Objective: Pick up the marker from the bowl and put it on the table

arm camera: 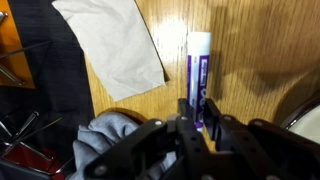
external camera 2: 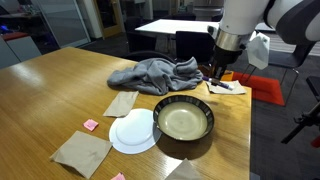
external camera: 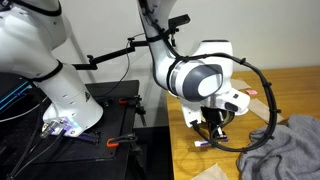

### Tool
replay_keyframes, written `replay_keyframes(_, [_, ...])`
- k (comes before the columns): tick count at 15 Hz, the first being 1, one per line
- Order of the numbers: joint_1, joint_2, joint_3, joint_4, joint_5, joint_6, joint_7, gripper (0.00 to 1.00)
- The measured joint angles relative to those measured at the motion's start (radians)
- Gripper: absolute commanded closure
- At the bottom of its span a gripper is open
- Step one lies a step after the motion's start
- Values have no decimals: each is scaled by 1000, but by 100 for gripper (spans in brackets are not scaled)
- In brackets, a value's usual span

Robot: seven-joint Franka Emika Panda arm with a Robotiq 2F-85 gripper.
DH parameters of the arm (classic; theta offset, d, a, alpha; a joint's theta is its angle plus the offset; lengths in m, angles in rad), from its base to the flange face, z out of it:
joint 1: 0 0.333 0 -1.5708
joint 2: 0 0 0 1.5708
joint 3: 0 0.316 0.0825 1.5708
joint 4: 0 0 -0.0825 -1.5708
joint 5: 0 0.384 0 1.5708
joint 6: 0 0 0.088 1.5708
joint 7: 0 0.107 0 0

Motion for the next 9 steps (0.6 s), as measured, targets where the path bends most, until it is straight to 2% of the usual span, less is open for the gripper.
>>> replay_keyframes(7, [-80,108,84,114,30,-1,-55,95])
replay_keyframes(9, [-74,137,81,133,139,0,-156,95])
